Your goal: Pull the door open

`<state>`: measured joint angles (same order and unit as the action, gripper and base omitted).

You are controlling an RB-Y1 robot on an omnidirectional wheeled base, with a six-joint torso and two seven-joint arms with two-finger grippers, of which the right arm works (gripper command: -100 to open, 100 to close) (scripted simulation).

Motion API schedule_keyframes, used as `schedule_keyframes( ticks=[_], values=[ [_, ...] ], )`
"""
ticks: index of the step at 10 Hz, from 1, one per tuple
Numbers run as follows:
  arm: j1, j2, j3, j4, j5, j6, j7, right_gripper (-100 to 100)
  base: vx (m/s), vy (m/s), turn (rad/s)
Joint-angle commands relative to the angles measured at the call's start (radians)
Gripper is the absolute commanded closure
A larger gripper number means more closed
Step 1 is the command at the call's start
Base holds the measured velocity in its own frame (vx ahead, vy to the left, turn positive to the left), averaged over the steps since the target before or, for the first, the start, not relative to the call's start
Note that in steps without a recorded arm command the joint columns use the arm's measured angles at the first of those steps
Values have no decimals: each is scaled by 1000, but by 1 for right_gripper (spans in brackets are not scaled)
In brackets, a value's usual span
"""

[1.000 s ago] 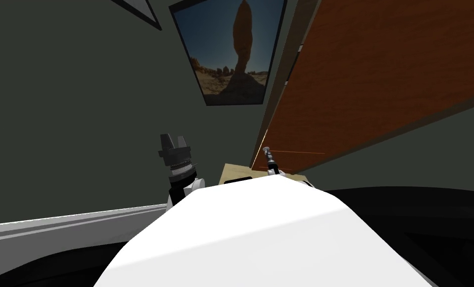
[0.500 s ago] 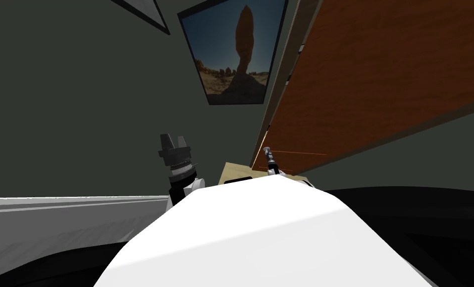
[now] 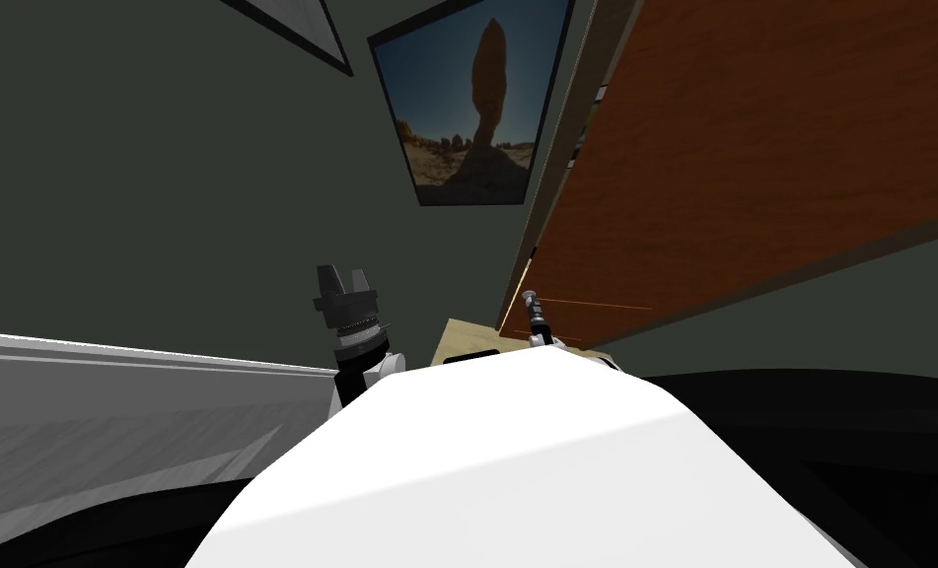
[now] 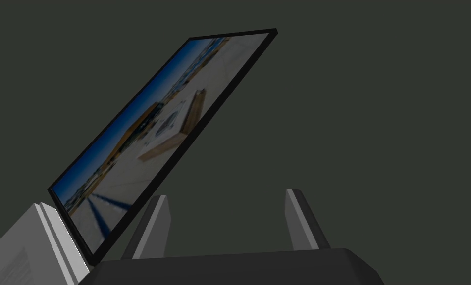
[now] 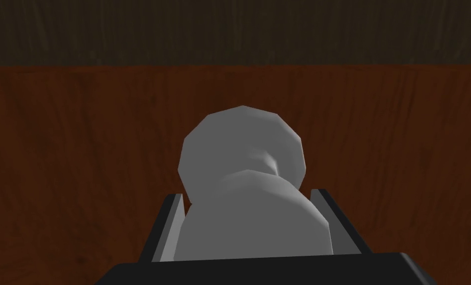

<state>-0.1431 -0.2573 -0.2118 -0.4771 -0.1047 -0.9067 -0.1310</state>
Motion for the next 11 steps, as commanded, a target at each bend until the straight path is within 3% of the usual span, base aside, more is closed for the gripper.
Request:
schedule_keyframes(
  ticks=[1, 11],
  values=[
    [-4, 3, 1, -1, -12, -2, -50, 100, -49, -16, 91],
    [-9, 2, -4, 5, -68, 4, -263, 100, -51, -15, 73]
  ],
)
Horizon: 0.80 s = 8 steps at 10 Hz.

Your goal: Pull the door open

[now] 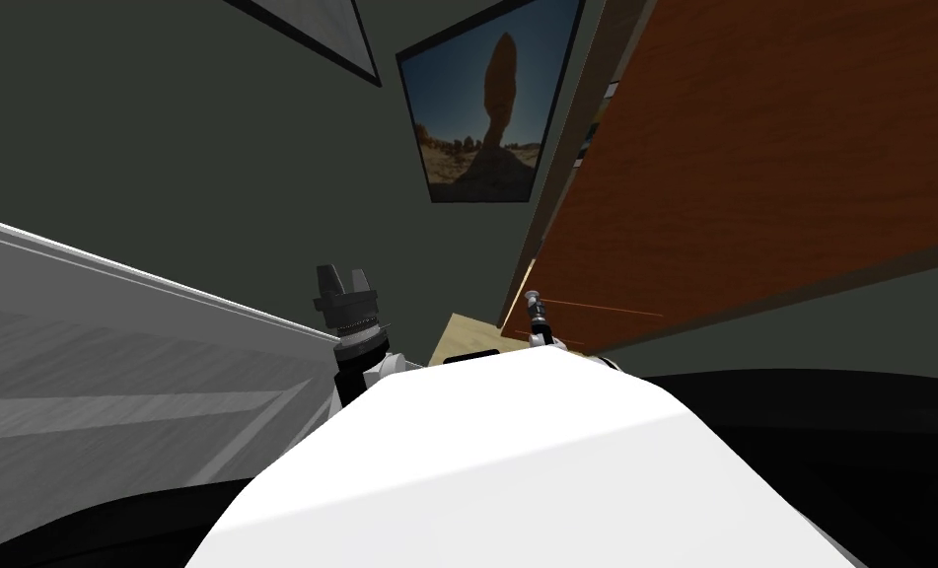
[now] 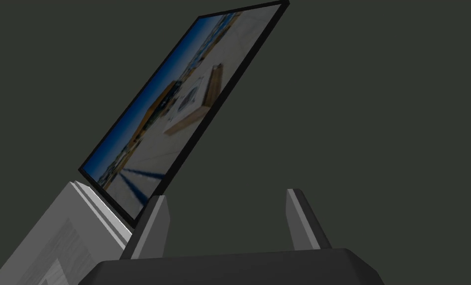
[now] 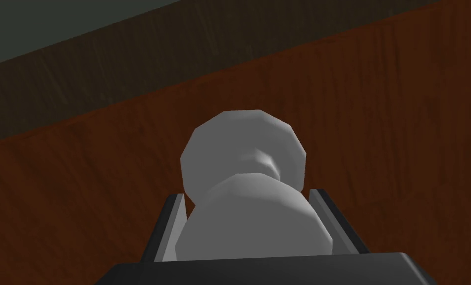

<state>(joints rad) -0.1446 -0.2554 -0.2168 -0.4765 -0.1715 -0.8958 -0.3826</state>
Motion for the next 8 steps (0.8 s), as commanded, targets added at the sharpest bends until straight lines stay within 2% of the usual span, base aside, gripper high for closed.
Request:
schedule_keyframes(
  ticks=[1, 2, 3, 4, 5, 6, 7, 8],
  values=[
    [-8, 0, 0, 6, -12, -6, -50, 100, -50, -9, 80],
    [-8, 0, 0, 6, -12, -6, -53, 100, -39, -14, 49],
    [-9, 0, -1, 7, -23, -4, -93, 100, -49, -15, 91],
    [-9, 0, -1, 7, -23, -4, -95, 100, -41, -13, 60],
    [-10, 0, -2, 8, -34, -3, -134, 100, -49, -21, 92],
    [-10, 0, -2, 8, -34, -3, -136, 100, -44, -14, 57],
    [-11, 0, -3, 9, -45, -2, -176, 100, -53, -8, 89],
    [-11, 0, -3, 9, -45, -2, -178, 100, -44, -9, 39]
  ],
)
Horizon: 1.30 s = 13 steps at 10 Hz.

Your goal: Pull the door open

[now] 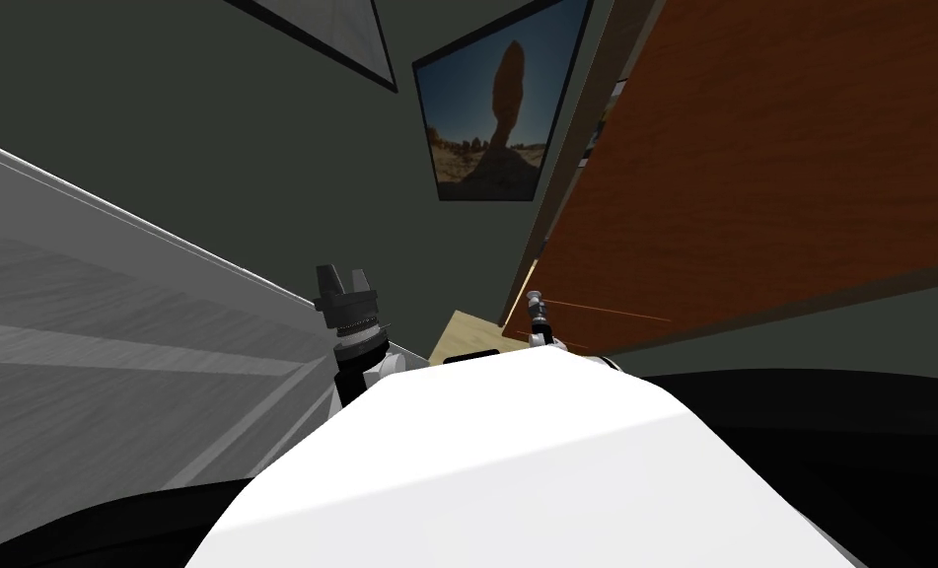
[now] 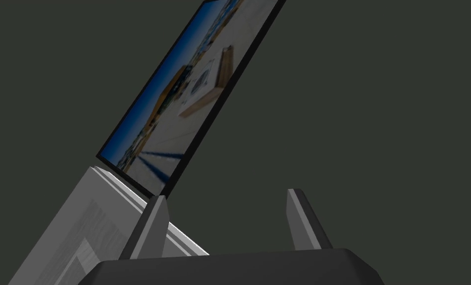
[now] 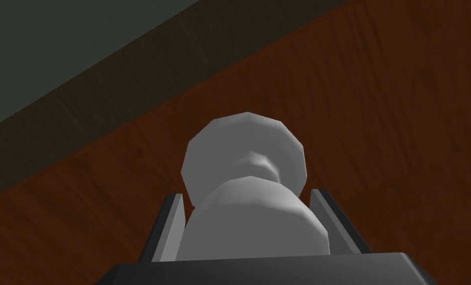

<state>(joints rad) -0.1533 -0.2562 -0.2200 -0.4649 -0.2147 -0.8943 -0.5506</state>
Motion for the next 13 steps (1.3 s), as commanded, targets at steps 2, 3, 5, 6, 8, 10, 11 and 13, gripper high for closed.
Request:
schedule_keyframes(
  ticks=[2, 3, 5, 6, 8, 10, 11, 13],
  values=[
    [-3, 1, 0, -1, -12, -2, -52, 100, -43, -9, 55],
    [-4, 1, -1, 0, -22, -1, -91, 100, -54, -8, 86],
    [-4, 0, -2, 1, -33, 0, -134, 100, -45, -11, 64],
    [-5, 0, -3, 3, -43, 1, -158, 100, -63, -26, 123],
    [-6, 0, -4, 4, -53, 2, -209, 100, -53, -14, 69],
    [-7, 0, -5, 5, -62, 3, -256, 100, -47, -4, 58],
    [-7, 0, -5, 5, -62, 3, -259, 100, -41, -5, 40],
    [-8, 0, -7, 7, -81, 5, -324, 100, -50, -11, 94]
  ],
)
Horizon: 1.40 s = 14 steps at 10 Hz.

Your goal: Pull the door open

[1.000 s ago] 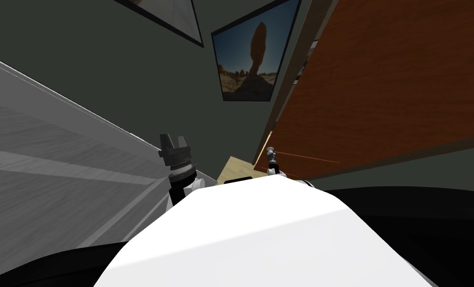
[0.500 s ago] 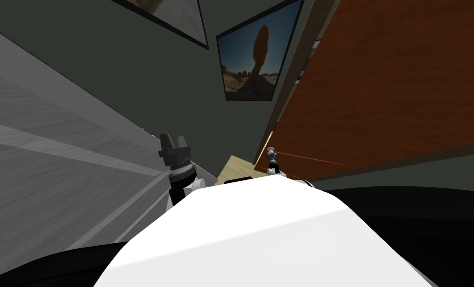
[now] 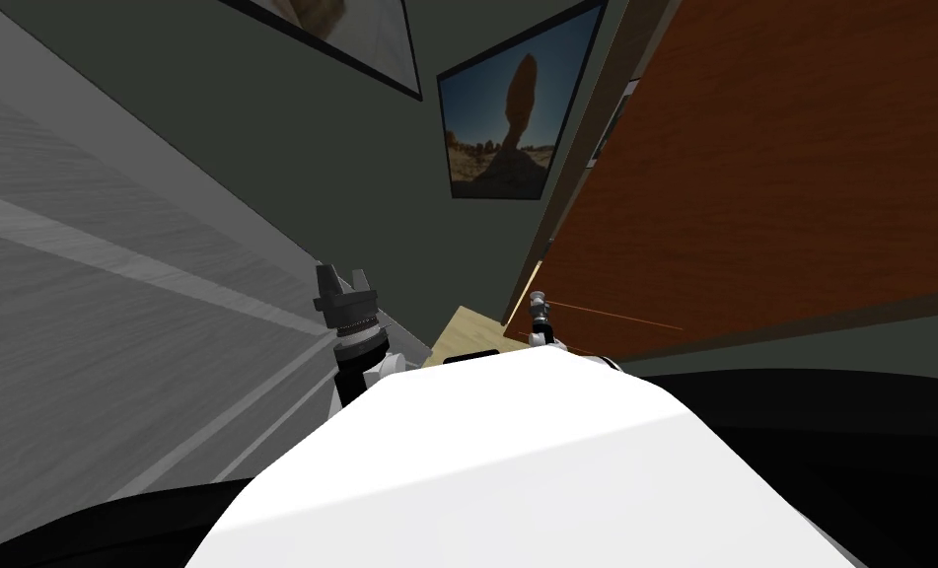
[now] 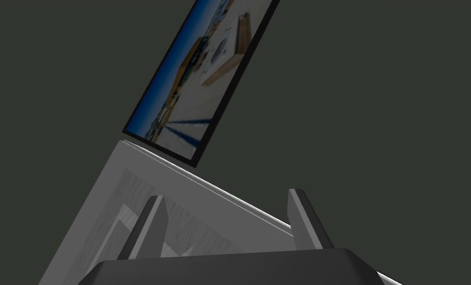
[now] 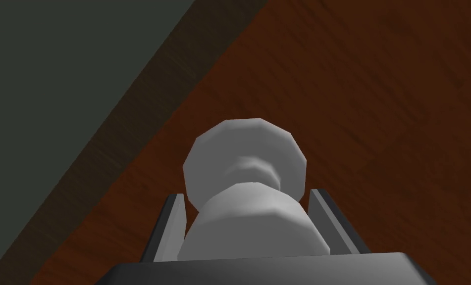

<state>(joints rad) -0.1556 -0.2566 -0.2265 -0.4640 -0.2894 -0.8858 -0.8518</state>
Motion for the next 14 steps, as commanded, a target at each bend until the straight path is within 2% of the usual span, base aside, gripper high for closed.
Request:
schedule_keyframes(
  ticks=[1, 14],
  values=[
    [-6, 0, 0, 6, -6, -3, -40, 100, -49, -15, 48],
    [-11, -1, -6, 13, -69, 3, -355, 100, -44, -7, 58]
  ],
)
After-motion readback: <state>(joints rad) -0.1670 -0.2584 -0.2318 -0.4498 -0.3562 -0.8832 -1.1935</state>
